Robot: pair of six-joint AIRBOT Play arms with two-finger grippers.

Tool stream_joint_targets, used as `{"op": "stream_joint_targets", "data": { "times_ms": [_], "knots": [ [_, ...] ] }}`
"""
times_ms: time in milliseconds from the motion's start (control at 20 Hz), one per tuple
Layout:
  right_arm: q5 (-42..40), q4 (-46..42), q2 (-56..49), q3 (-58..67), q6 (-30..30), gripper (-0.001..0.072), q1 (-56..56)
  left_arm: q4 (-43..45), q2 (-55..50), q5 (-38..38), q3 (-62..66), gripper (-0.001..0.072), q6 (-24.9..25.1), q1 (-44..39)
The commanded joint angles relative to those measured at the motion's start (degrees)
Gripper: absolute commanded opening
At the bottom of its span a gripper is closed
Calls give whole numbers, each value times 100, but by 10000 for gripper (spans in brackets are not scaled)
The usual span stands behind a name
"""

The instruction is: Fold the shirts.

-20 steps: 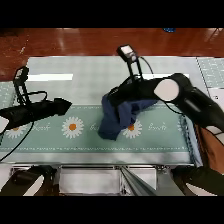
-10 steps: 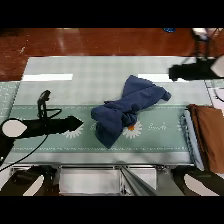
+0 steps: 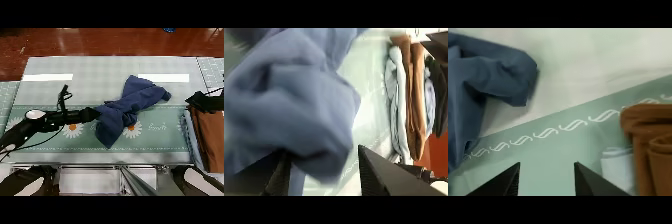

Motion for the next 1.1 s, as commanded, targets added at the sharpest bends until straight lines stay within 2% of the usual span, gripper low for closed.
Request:
{"op": "stream_joint_targets", "data": {
  "times_ms": [0, 100, 150, 200, 400, 550, 600, 650, 700, 750, 900, 1050],
  "knots": [
    [-225, 420, -420, -151, -153, 416, 273, -437, -1189, 57, 708, 506, 708, -437],
    [-614, 909, -691, -138, -157, 415, 549, -96, -1644, -59, 1128, 475, 186, -365],
    [-750, 1091, -857, -57, -162, 414, 682, 238, -1803, -273, 1333, 303, -140, -256],
    [-785, 1196, -1067, 96, -162, 414, 824, 570, -1912, -586, 1499, 16, -295, -120],
    [-776, 1480, -2041, 1021, -153, 414, 1449, 826, -1932, -1456, 1733, 14, -341, 334],
    [-763, 1576, -2791, 1661, 35, 403, 1939, 828, -1921, -1469, 1731, 14, -341, 387],
    [-704, 1563, -3023, 1823, 31, 373, 2118, 828, -1923, -1377, 1731, 14, -341, 385],
    [-619, 1554, -3180, 1976, 31, 238, 2269, 828, -1921, -1318, 1735, 14, -343, 402],
    [-481, 1558, -3259, 2168, 20, 54, 2367, 831, -1919, -1351, 1792, 13, -446, 490],
    [-264, 1563, -3224, 2468, -85, 18, 2400, 828, -1897, -1554, 1934, 14, -588, 627],
    [348, 964, -2573, 3886, -240, 17, 2389, 831, -1449, -2415, 2863, 12, -798, 1213],
    [369, 83, -1526, 5499, -127, 17, 2389, 944, -575, -2081, 4135, 13, -1357, 1958]
  ]
}}
